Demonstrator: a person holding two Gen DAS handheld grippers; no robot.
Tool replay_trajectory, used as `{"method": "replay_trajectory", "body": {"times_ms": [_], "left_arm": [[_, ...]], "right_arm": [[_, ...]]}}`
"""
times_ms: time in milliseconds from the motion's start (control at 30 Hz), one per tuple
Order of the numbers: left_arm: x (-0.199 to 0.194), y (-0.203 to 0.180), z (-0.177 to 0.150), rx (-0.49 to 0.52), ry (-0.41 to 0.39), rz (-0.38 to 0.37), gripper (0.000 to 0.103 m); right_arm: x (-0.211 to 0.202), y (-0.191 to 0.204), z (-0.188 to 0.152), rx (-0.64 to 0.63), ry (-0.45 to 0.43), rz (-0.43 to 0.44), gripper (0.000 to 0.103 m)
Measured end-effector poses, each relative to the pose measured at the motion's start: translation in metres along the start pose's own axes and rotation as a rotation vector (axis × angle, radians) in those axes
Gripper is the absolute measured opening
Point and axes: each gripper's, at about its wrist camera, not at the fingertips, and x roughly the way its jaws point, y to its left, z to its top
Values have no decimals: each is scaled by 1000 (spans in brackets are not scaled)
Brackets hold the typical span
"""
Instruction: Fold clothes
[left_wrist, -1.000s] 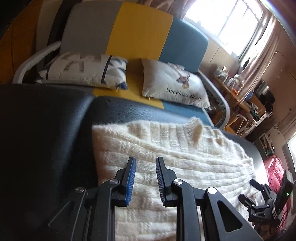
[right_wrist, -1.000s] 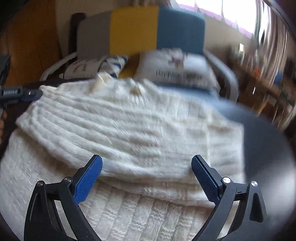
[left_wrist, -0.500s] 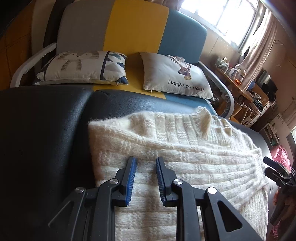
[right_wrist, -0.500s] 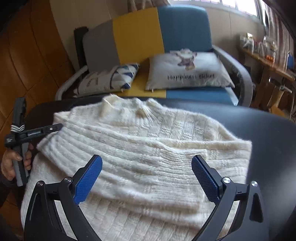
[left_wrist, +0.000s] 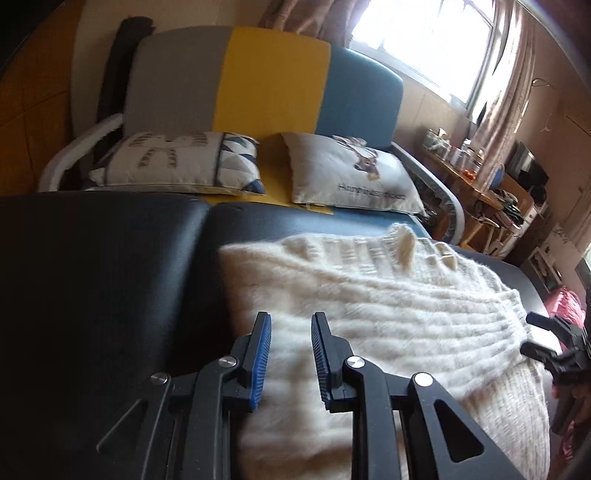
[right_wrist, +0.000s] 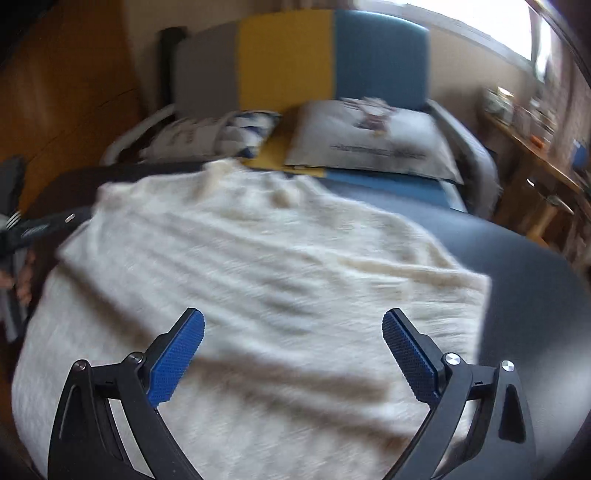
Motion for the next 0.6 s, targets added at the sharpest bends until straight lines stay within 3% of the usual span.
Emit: {"method": "replay_trajectory", "body": {"times_ms": [133, 367, 500, 600], "left_arm": [[-7, 16, 1, -35, 7, 5, 22], [5, 2, 38, -26, -2, -76, 22], [39, -8, 47, -4, 75, -27, 22], [64, -5, 42, 16, 141, 21, 22]], "right_arm": [[22, 8, -9, -11, 62, -7, 99], [15, 10, -1, 9, 26, 5, 100], [14, 8, 14, 20, 1, 17, 100], [36, -2, 18, 45, 62, -25, 100]]}}
